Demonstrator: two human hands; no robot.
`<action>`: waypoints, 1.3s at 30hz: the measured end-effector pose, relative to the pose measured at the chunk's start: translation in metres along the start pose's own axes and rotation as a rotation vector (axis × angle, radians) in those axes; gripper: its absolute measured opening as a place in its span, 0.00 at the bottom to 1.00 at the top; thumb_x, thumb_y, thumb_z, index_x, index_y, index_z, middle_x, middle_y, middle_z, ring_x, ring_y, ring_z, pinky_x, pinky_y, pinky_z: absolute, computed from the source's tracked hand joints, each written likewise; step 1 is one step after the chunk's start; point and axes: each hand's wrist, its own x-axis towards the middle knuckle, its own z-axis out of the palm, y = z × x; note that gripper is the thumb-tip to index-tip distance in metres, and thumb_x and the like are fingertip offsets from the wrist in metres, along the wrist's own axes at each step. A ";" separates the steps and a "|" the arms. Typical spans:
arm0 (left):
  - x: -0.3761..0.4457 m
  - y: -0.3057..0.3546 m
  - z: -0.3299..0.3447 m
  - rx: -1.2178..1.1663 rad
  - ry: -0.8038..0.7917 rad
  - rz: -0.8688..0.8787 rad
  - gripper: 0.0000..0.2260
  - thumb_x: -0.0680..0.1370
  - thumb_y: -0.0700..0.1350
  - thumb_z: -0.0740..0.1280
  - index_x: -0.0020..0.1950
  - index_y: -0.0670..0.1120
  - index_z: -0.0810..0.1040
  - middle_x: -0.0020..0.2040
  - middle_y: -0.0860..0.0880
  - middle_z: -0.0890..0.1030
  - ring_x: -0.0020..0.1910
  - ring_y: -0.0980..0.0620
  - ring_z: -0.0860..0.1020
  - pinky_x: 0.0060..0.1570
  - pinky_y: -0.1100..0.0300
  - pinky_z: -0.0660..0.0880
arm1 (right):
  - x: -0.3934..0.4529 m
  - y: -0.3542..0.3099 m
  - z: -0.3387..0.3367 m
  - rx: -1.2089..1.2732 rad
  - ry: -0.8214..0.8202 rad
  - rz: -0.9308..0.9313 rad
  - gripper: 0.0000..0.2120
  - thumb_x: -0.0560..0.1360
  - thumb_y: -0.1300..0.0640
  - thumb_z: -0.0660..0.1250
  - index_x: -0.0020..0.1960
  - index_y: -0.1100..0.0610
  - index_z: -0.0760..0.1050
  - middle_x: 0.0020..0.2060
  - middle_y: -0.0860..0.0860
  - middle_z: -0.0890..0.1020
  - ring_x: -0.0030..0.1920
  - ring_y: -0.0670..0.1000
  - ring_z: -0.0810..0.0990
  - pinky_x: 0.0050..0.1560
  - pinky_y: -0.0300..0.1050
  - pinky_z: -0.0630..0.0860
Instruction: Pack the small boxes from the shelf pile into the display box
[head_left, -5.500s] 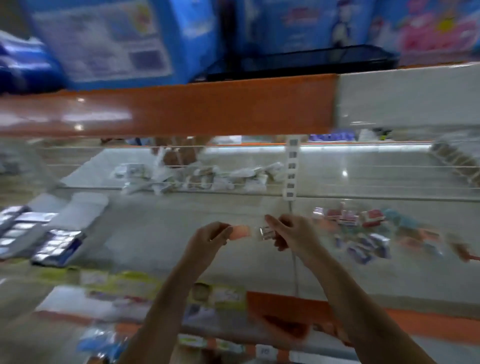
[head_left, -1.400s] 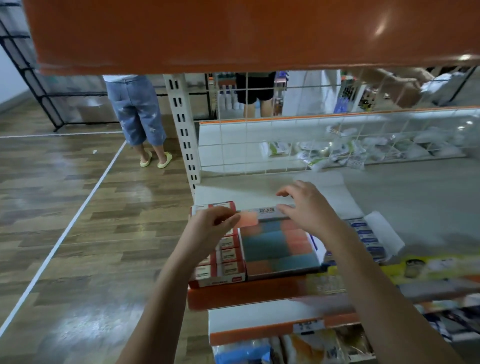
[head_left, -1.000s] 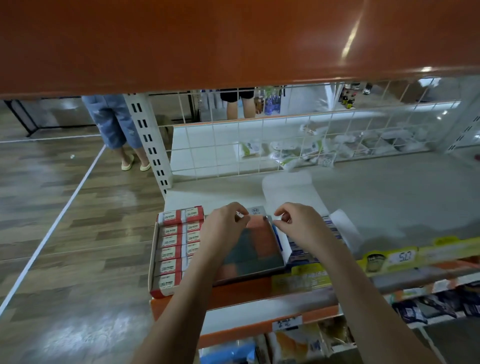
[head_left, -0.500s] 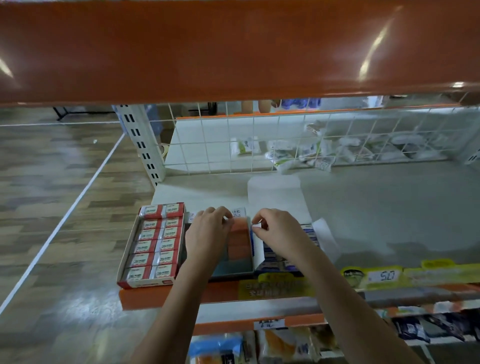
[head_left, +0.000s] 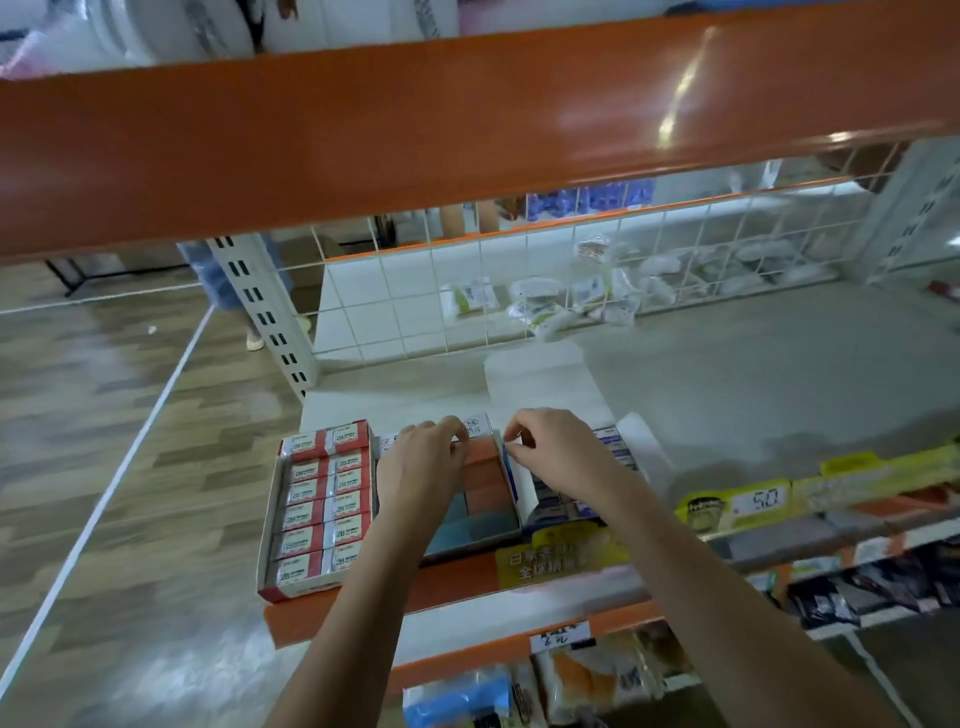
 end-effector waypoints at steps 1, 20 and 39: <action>0.000 -0.001 -0.001 0.003 -0.002 0.009 0.09 0.80 0.50 0.60 0.57 0.52 0.76 0.51 0.49 0.81 0.52 0.50 0.75 0.42 0.58 0.71 | 0.000 -0.001 -0.001 0.000 0.004 0.004 0.10 0.78 0.54 0.62 0.56 0.56 0.76 0.49 0.50 0.80 0.42 0.47 0.75 0.44 0.39 0.70; 0.051 0.290 0.051 0.134 -0.163 0.687 0.19 0.78 0.57 0.61 0.66 0.52 0.69 0.63 0.47 0.73 0.63 0.46 0.70 0.56 0.50 0.68 | -0.101 0.195 -0.178 -0.536 0.096 0.313 0.22 0.78 0.50 0.62 0.70 0.54 0.64 0.66 0.55 0.69 0.66 0.56 0.67 0.64 0.47 0.63; 0.120 0.654 0.199 0.049 -0.220 0.889 0.19 0.77 0.55 0.63 0.65 0.48 0.71 0.60 0.43 0.76 0.59 0.44 0.74 0.51 0.54 0.71 | -0.189 0.514 -0.350 -0.311 0.232 0.677 0.22 0.77 0.53 0.64 0.69 0.56 0.66 0.65 0.57 0.70 0.66 0.58 0.69 0.66 0.50 0.65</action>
